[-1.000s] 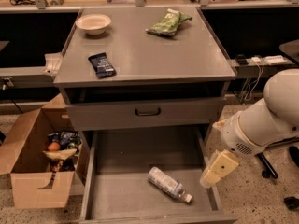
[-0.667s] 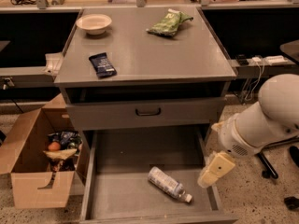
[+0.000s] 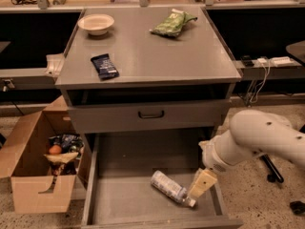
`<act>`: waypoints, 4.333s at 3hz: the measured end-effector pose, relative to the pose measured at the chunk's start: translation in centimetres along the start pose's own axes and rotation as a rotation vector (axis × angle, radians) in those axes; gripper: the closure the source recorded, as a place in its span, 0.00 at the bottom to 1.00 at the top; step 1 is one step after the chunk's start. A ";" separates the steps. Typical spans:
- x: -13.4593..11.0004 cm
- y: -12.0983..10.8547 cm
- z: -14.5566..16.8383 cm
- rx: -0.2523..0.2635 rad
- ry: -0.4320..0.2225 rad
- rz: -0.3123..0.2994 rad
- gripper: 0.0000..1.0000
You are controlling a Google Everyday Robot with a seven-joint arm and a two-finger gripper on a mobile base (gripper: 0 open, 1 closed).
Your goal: Pick blue plastic bottle from middle drawer and place on counter
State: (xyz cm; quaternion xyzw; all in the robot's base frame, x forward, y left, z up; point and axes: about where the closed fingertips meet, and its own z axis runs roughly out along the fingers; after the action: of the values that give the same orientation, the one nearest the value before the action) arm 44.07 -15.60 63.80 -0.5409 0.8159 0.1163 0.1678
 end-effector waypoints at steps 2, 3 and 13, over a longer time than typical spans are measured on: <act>1.3 -0.9 10.3 0.017 -0.024 -0.001 0.00; 1.8 -1.4 14.9 0.021 -0.018 0.020 0.00; -6.5 -11.5 2.0 0.119 -0.437 0.059 1.00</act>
Offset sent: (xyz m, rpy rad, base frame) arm 0.0294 0.0326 -0.1407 0.0242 -0.0429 -0.0250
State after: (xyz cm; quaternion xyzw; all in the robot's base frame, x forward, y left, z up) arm 57.27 -13.76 64.46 -0.4680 0.7809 0.1874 0.3688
